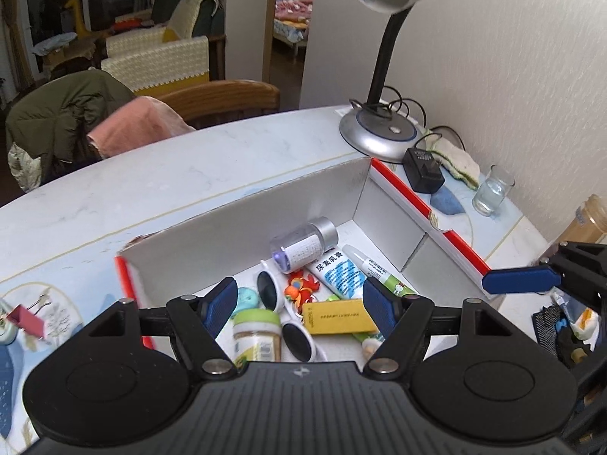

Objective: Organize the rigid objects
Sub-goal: 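Withdraw both grippers from the box back to the mat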

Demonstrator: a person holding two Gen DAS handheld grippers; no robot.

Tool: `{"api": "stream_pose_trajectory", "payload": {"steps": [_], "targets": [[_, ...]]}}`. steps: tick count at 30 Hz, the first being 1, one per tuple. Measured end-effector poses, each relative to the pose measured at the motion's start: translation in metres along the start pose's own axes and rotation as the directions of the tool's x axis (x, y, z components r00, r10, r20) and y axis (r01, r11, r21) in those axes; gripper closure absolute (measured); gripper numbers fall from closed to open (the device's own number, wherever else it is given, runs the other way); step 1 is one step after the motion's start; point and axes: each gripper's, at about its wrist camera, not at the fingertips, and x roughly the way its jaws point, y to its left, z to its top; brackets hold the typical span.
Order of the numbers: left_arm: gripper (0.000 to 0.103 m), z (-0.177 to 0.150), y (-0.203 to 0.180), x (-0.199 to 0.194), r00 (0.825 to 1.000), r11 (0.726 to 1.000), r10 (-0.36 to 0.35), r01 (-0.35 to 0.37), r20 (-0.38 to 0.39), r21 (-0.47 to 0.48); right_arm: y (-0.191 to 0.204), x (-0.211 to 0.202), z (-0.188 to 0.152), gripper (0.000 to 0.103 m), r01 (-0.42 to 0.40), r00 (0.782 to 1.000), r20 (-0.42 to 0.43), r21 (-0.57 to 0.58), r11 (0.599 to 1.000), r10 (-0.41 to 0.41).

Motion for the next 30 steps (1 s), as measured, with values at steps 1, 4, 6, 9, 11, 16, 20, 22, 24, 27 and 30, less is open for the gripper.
{"api": "stream_pose_trajectory", "payload": {"steps": [1,4,6,9,11,16,20,22,24,27,30], "targets": [[0.031,-0.002,0.002,-0.006,1.0,1.0,0.002,-0.002,0.008,-0.003,0.002,-0.003,0.0,0.008,-0.007,1.0,0.006,-0.002,1.0,0.007],[0.031,-0.009,0.009,-0.024,0.999,1.0,-0.001,0.002,0.033,-0.023,0.007,-0.01,0.001,0.007,-0.024,0.999,0.022,-0.006,1.0,0.024],[0.031,-0.014,0.013,-0.035,0.999,1.0,-0.003,0.004,0.051,-0.031,0.012,-0.014,0.001,0.006,-0.035,0.999,0.031,-0.013,0.999,0.036],[0.03,-0.024,0.022,-0.052,0.997,0.999,0.0,0.003,0.076,-0.039,0.019,-0.021,0.0,0.006,-0.051,0.998,0.045,-0.024,0.998,0.052],[0.024,-0.032,0.029,-0.062,0.996,0.999,0.005,-0.001,0.088,-0.048,0.025,-0.024,-0.001,0.006,-0.041,0.997,0.064,-0.033,0.999,0.043],[0.02,-0.053,0.055,-0.083,0.994,0.996,0.014,-0.005,0.106,-0.088,0.046,-0.03,-0.006,0.005,-0.049,0.992,0.115,-0.067,0.997,0.057],[0.019,-0.072,0.084,-0.096,0.993,0.993,0.028,-0.015,0.113,-0.114,0.066,-0.027,-0.006,0.005,-0.063,0.99,0.122,-0.084,0.994,0.073],[0.018,-0.08,0.101,-0.101,0.993,0.991,0.042,-0.028,0.111,-0.128,0.077,-0.023,-0.005,0.005,-0.07,0.99,0.117,-0.08,0.994,0.079],[0.018,-0.089,0.119,-0.107,0.992,0.989,0.049,-0.033,0.115,-0.141,0.089,-0.017,-0.004,0.005,-0.079,0.99,0.11,-0.078,0.994,0.087],[0.011,-0.099,0.148,-0.114,0.991,0.986,0.065,-0.046,0.113,-0.161,0.109,-0.009,-0.002,0.005,-0.079,0.992,0.098,-0.074,0.994,0.086],[0.0,-0.11,0.176,-0.119,0.987,0.98,0.101,-0.078,0.122,-0.185,0.133,-0.001,0.001,0.004,-0.082,0.992,0.085,-0.081,0.993,0.089]]}}
